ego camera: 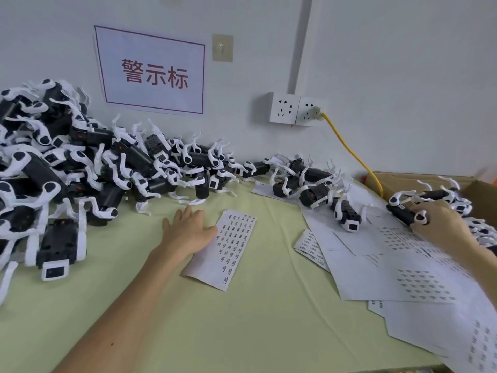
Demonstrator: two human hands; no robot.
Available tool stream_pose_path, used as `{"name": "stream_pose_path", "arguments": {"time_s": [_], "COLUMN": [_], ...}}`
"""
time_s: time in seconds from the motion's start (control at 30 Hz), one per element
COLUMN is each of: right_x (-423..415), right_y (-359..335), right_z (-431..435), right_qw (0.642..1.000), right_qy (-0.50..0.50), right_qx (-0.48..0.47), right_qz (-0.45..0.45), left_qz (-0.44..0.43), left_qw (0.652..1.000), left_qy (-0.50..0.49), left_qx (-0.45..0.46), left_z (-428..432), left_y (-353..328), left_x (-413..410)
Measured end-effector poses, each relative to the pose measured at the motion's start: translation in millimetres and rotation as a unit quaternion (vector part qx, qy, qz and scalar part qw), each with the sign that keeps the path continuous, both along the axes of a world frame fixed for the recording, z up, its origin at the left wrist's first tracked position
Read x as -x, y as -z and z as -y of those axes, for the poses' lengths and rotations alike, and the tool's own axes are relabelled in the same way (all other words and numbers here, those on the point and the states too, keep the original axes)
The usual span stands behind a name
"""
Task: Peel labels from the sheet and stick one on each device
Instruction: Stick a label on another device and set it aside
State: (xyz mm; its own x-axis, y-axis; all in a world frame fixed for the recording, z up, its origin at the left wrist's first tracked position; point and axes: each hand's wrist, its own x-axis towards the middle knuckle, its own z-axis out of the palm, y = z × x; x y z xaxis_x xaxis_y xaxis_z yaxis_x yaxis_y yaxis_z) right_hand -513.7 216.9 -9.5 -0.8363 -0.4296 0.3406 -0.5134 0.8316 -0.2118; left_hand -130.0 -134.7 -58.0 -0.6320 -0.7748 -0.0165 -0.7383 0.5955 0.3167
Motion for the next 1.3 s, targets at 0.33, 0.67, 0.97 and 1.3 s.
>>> {"name": "stream_pose_path", "arguments": {"time_s": [0.33, 0.67, 0.97, 1.3], "right_x": [-46, 29, -76, -223], "right_y": [-8, -61, -15, -60], "right_z": [-3, -10, 68, 192], "right_qw": [0.882, 0.977, 0.966, 0.92], "right_qy": [-0.204, 0.008, -0.135, -0.38], "right_qx": [0.329, -0.208, -0.172, -0.083], "right_qz": [-0.27, 0.052, 0.136, 0.054], "left_qz": [0.003, 0.003, 0.006, 0.003], "left_qw": [1.0, 1.0, 1.0, 1.0], "left_qy": [-0.002, -0.005, 0.002, 0.0], "left_qx": [0.01, 0.013, 0.03, -0.004], "left_z": [-1, -2, -2, -7], "left_y": [0, -1, 2, -4], "left_x": [1, 2, 2, -1]}}
